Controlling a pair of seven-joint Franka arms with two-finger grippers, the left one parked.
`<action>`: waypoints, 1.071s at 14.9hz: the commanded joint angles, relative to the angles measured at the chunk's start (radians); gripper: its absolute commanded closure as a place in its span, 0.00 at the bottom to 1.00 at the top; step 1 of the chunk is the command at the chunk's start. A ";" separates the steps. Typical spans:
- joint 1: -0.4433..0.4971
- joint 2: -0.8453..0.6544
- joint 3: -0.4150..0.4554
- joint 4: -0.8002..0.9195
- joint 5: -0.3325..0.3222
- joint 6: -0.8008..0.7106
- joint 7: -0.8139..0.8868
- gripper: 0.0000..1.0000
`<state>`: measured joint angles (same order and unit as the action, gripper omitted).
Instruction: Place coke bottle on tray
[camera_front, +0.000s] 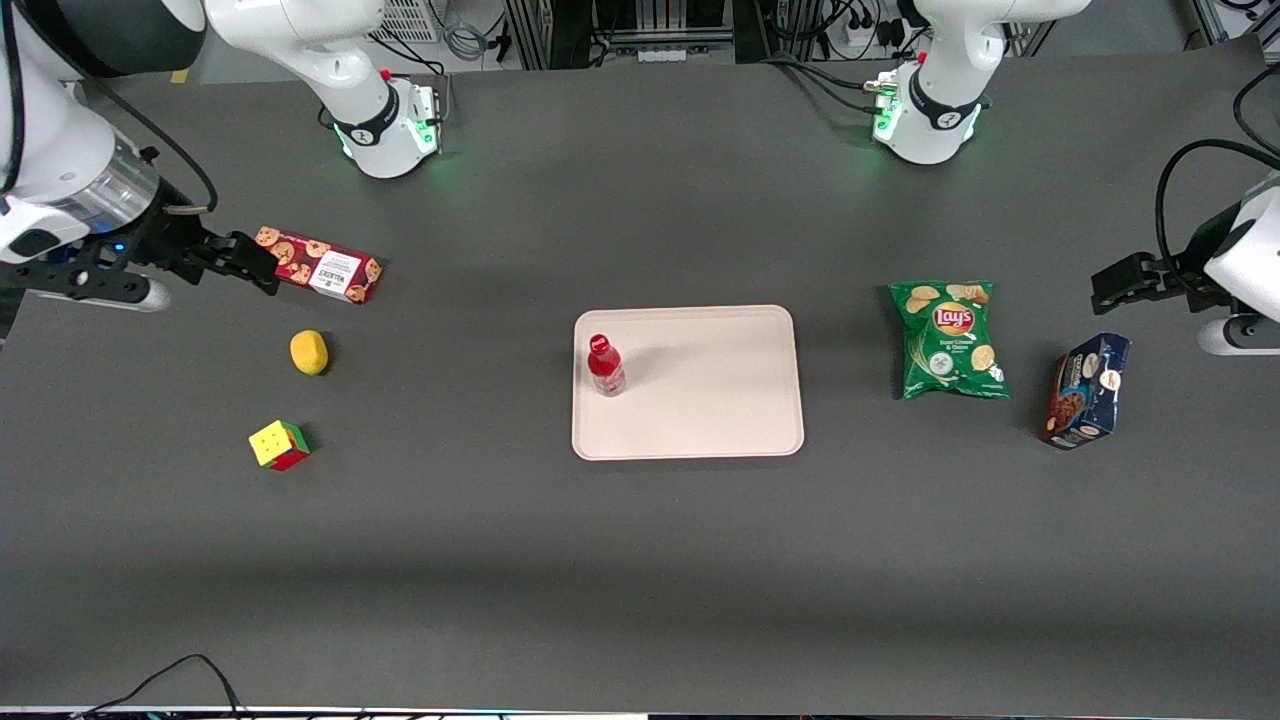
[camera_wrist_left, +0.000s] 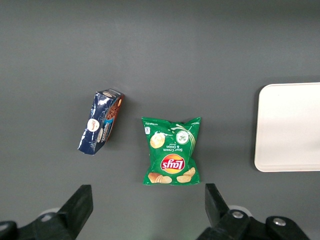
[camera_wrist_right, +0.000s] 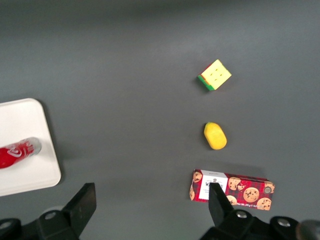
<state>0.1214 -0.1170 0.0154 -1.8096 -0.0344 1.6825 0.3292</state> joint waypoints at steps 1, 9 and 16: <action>-0.011 0.048 -0.011 0.052 -0.021 -0.023 0.027 0.00; -0.009 0.079 -0.017 0.050 -0.004 -0.017 0.027 0.00; -0.011 0.089 -0.034 0.073 -0.004 -0.021 0.027 0.00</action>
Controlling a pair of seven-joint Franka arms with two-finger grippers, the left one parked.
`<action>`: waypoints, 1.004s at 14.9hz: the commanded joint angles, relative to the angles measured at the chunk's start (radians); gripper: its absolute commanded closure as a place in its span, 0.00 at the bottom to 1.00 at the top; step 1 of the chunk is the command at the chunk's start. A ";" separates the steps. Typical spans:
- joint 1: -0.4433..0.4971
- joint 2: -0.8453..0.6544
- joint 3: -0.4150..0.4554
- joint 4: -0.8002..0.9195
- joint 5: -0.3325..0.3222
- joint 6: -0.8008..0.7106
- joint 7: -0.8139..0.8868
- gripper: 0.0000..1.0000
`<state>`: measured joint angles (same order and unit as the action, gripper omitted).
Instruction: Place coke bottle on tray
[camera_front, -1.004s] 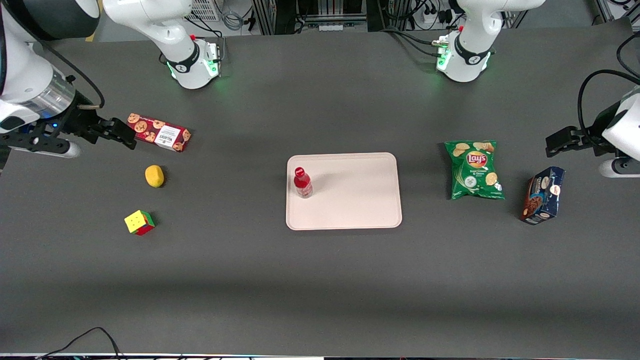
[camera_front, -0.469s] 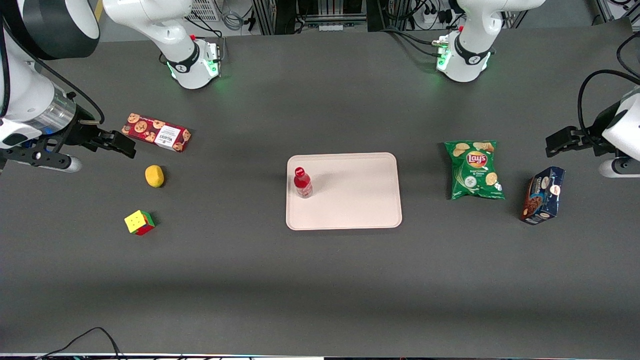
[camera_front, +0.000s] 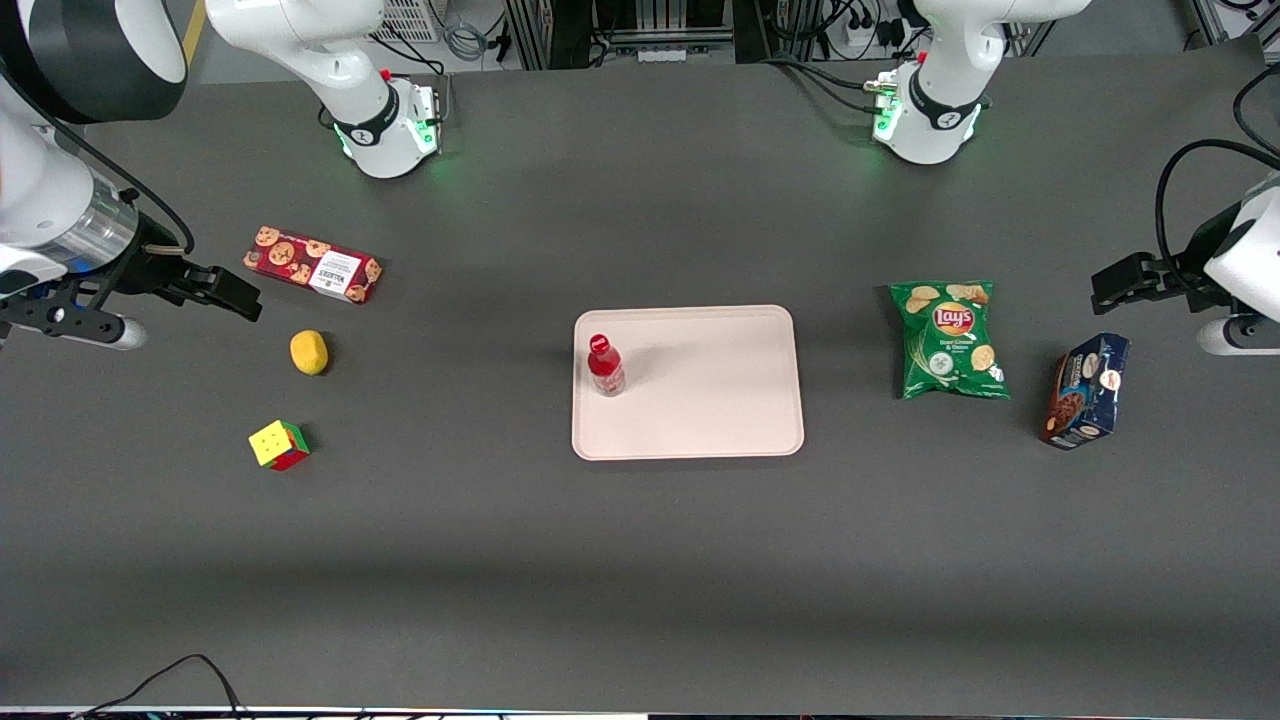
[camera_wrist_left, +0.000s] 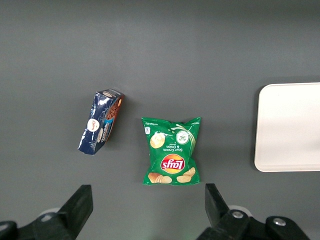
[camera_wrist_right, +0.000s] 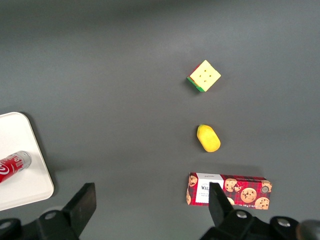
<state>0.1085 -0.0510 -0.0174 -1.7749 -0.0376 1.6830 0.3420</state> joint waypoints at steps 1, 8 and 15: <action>0.002 0.023 -0.012 0.038 0.001 -0.022 0.014 0.00; -0.020 0.028 -0.018 0.038 0.059 -0.023 -0.029 0.00; -0.050 0.039 -0.012 0.040 0.059 -0.025 -0.044 0.00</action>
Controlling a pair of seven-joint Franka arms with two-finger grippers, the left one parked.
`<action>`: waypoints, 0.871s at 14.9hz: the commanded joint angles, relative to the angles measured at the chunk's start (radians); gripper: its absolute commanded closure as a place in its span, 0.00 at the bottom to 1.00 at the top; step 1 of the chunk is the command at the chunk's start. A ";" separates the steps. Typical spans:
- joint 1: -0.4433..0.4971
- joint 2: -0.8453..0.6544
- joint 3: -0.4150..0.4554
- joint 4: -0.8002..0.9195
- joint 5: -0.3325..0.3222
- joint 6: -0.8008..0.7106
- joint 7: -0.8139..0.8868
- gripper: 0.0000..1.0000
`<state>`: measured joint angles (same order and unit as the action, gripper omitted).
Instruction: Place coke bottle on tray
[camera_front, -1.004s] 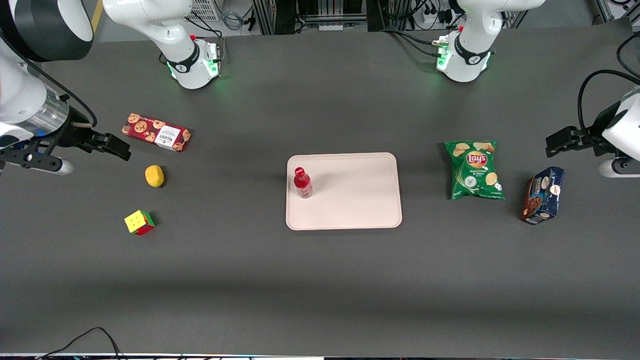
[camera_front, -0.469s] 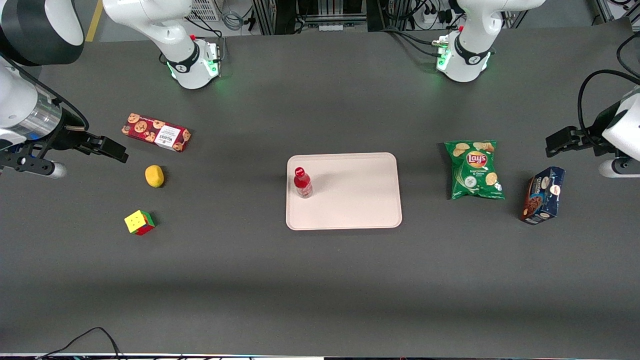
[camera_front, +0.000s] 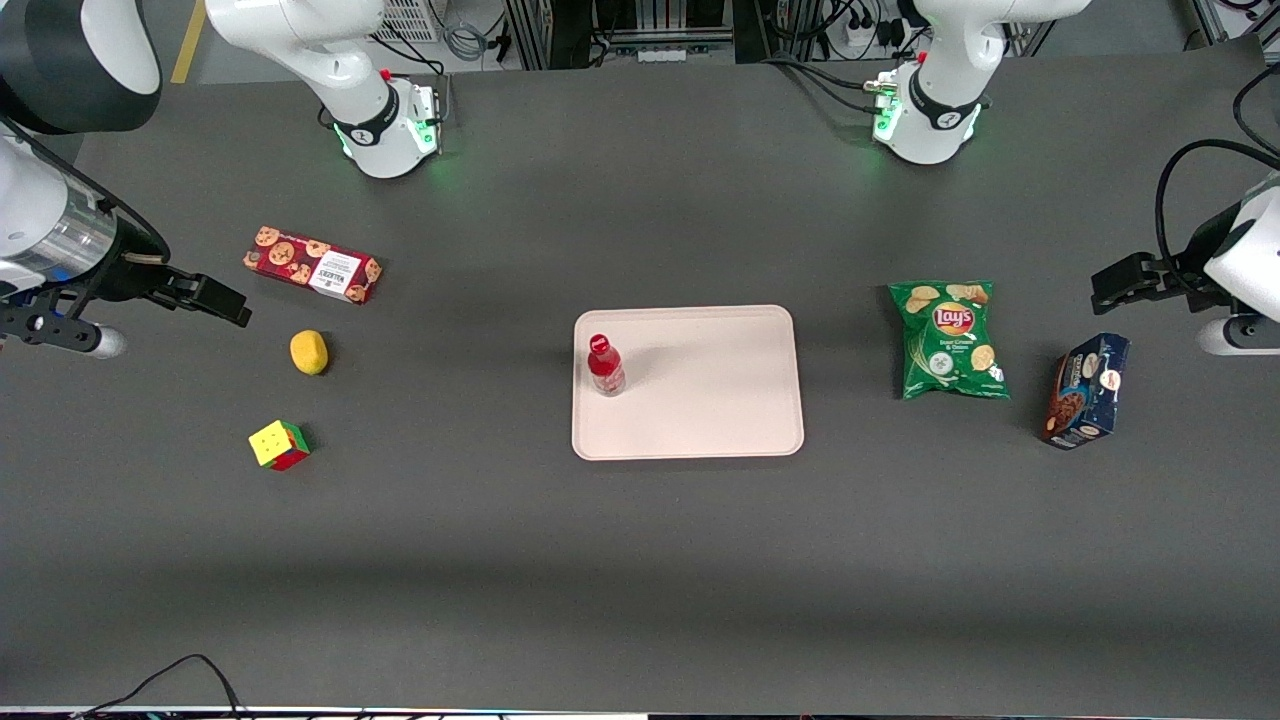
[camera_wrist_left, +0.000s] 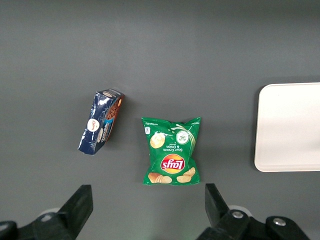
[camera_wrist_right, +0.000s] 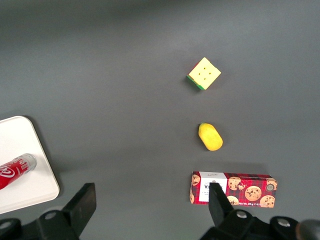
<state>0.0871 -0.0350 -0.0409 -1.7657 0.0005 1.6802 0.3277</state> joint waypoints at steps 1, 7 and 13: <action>-0.024 0.021 0.012 0.031 0.021 -0.022 -0.030 0.00; -0.030 0.012 0.012 0.043 0.023 -0.065 -0.038 0.00; -0.033 0.021 0.012 0.055 0.023 -0.079 -0.119 0.00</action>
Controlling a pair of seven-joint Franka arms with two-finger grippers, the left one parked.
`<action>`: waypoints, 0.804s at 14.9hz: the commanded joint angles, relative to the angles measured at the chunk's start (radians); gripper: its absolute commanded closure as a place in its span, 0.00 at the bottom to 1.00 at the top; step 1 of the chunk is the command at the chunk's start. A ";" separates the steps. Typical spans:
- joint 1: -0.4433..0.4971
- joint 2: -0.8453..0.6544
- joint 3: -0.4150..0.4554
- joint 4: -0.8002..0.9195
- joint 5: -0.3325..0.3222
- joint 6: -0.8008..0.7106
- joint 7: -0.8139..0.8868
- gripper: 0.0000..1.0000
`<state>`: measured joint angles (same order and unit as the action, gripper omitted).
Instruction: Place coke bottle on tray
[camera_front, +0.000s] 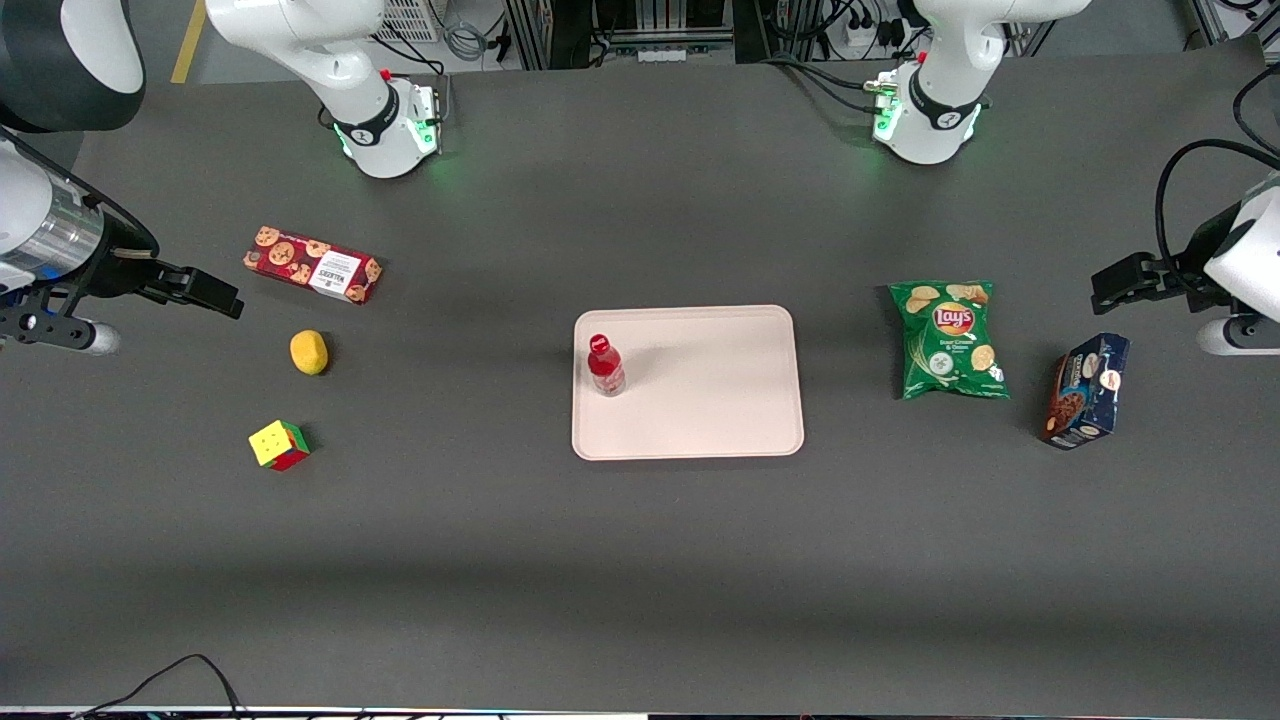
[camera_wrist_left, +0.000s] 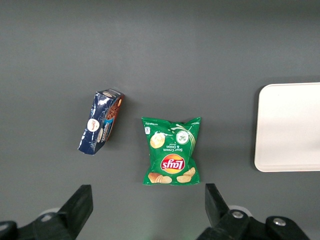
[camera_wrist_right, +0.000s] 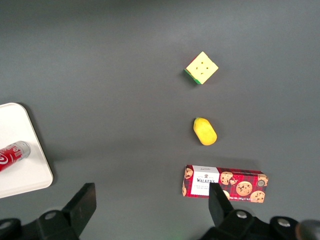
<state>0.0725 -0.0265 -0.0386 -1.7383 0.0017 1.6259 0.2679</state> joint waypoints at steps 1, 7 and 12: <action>-0.019 0.013 0.009 0.026 0.021 -0.024 -0.082 0.00; -0.019 0.037 0.008 0.051 0.017 -0.024 -0.197 0.00; -0.019 0.039 0.008 0.054 0.015 -0.024 -0.211 0.00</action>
<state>0.0666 -0.0066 -0.0384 -1.7212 0.0017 1.6258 0.0890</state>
